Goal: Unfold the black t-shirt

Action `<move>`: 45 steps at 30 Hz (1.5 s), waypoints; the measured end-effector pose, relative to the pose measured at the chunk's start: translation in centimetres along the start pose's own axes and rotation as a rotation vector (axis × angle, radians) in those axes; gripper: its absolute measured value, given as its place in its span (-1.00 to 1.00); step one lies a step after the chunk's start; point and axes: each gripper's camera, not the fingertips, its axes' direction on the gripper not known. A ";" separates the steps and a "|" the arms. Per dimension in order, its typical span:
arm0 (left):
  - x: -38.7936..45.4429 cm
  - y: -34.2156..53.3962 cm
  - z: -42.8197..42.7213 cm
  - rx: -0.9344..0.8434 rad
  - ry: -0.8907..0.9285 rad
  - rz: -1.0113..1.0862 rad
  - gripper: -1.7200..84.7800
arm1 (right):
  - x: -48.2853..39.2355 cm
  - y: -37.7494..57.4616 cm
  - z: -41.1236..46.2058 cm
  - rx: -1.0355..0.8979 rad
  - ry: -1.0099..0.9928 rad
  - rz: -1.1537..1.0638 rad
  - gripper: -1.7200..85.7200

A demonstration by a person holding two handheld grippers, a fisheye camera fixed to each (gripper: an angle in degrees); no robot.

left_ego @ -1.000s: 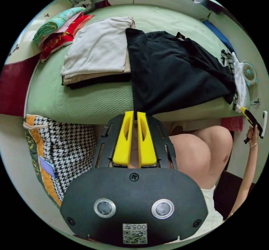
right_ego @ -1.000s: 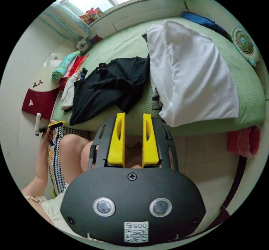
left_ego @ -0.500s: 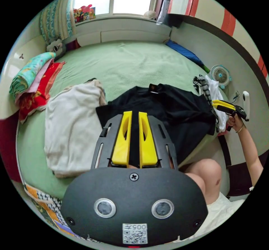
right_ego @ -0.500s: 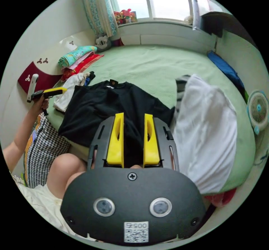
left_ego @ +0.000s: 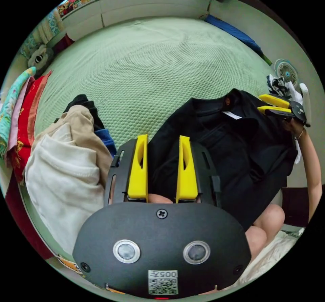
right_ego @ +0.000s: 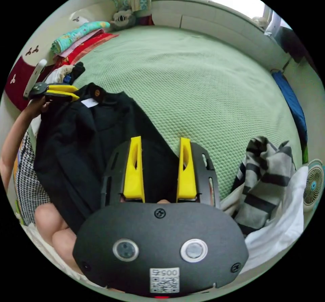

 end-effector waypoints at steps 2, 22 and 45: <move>0.1 -0.7 0.1 -0.025 -0.011 0.052 -0.71 | -0.5 0.5 -0.3 0.040 0.016 -0.026 -0.87; -1.6 -4.9 -4.5 0.191 -0.088 -0.171 -0.86 | 3.5 -7.9 -7.0 0.131 0.049 0.190 -0.79; 8.0 17.6 0.3 0.042 -0.056 -0.109 -0.91 | -1.3 12.4 -12.8 0.024 -0.031 0.325 -0.99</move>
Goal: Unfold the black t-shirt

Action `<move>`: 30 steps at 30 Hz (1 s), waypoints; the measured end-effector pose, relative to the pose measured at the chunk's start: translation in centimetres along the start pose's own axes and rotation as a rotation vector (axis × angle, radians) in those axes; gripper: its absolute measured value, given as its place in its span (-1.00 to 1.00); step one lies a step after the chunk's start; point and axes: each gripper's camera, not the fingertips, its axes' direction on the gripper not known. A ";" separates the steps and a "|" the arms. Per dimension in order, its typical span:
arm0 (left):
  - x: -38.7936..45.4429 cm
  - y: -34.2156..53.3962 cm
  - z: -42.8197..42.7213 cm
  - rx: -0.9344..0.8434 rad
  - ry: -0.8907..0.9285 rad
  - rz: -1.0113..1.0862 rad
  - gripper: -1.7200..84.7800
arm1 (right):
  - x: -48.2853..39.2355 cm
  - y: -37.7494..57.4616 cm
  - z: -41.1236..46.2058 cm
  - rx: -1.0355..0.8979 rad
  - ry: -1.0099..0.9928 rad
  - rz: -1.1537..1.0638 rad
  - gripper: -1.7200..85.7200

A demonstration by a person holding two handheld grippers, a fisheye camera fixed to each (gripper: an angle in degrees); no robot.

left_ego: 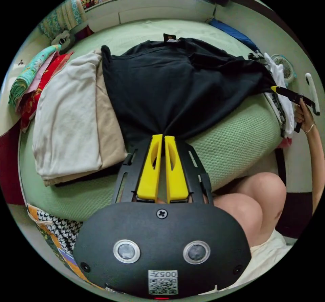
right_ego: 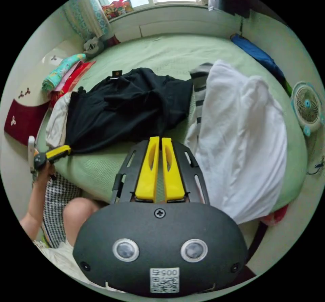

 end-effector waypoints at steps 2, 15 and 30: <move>-0.5 1.0 -0.8 -0.019 -0.012 0.030 -0.91 | 0.7 1.2 -1.5 -0.026 -0.021 -0.027 -0.99; -0.9 8.6 3.0 0.020 0.035 0.027 -0.85 | -5.9 6.0 -7.2 0.118 -0.093 -0.192 -0.81; -3.0 14.5 2.9 0.035 0.104 -0.064 -0.85 | -19.9 0.7 3.1 -0.009 0.097 -0.303 -0.94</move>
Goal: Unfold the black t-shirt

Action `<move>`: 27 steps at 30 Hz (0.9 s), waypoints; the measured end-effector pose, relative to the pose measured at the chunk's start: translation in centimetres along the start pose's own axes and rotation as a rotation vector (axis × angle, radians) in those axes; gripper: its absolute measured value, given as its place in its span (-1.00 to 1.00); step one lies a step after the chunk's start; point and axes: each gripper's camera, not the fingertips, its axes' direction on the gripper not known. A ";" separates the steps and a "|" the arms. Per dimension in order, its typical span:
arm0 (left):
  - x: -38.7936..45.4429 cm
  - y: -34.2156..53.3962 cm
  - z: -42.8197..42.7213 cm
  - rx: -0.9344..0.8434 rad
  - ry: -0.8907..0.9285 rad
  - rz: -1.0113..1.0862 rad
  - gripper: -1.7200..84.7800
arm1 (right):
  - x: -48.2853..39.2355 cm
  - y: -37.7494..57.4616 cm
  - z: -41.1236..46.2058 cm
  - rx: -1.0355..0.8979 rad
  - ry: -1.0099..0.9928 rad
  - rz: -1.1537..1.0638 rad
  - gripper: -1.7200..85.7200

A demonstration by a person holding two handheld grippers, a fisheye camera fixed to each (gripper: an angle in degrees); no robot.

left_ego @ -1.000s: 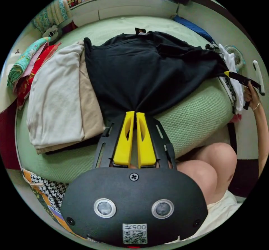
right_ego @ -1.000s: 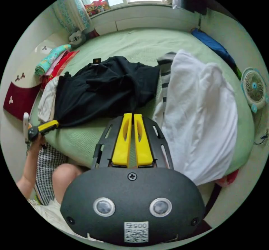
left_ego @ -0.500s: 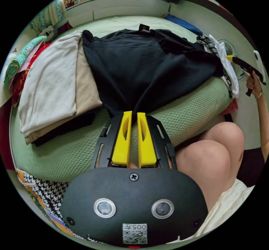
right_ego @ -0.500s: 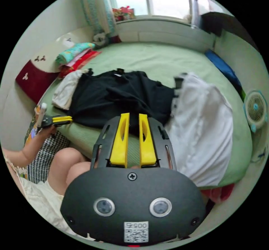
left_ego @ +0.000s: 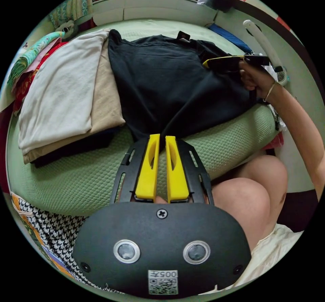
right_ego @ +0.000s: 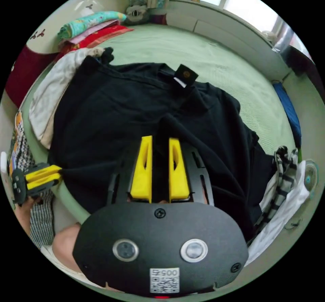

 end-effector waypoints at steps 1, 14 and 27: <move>-0.1 0.3 -0.1 0.004 0.005 0.001 -0.85 | 0.9 0.8 -1.2 0.034 -0.027 0.064 -0.96; -1.1 8.0 -7.4 0.197 0.076 -0.060 -0.86 | 9.2 26.0 -22.5 0.242 -0.191 0.288 -0.99; 0.7 13.2 -7.9 0.108 0.076 -0.029 -0.60 | 15.5 42.6 -23.8 0.152 -0.147 0.611 -0.98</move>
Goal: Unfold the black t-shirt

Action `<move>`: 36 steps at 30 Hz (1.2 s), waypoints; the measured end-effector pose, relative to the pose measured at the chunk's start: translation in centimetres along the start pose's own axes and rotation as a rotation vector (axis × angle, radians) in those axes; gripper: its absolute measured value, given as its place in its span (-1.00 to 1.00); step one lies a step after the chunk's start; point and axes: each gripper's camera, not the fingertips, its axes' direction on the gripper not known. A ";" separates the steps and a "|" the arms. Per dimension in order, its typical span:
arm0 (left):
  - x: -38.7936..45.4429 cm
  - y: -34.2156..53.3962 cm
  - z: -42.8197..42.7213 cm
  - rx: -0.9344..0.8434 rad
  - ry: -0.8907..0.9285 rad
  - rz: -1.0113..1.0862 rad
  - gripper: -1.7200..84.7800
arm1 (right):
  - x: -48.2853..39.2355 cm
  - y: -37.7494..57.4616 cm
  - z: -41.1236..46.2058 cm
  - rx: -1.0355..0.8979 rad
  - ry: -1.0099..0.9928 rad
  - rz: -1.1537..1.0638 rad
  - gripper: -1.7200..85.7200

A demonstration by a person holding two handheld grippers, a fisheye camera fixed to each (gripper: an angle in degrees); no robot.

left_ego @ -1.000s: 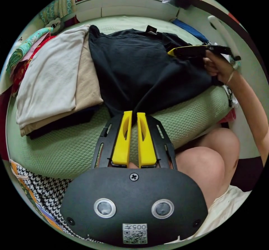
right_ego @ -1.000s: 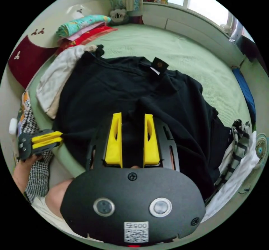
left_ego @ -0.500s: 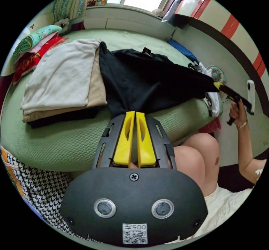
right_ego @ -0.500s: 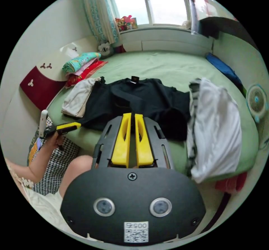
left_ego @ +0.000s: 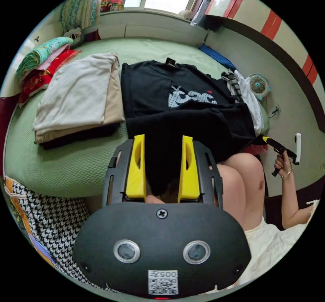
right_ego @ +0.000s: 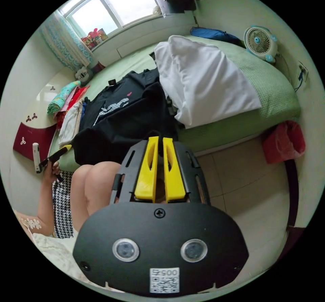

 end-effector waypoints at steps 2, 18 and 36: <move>-0.3 1.3 0.4 -0.023 -0.010 -0.043 -0.59 | 0.5 0.2 -0.5 0.007 -0.011 0.003 -0.98; 1.6 7.6 3.4 -0.195 -0.204 -0.159 -0.87 | 1.6 2.6 -4.4 -0.006 -0.065 0.001 -0.98; 7.2 12.2 -19.6 0.172 0.056 0.090 -0.95 | -2.3 7.0 -26.7 0.336 -0.137 -0.176 -0.99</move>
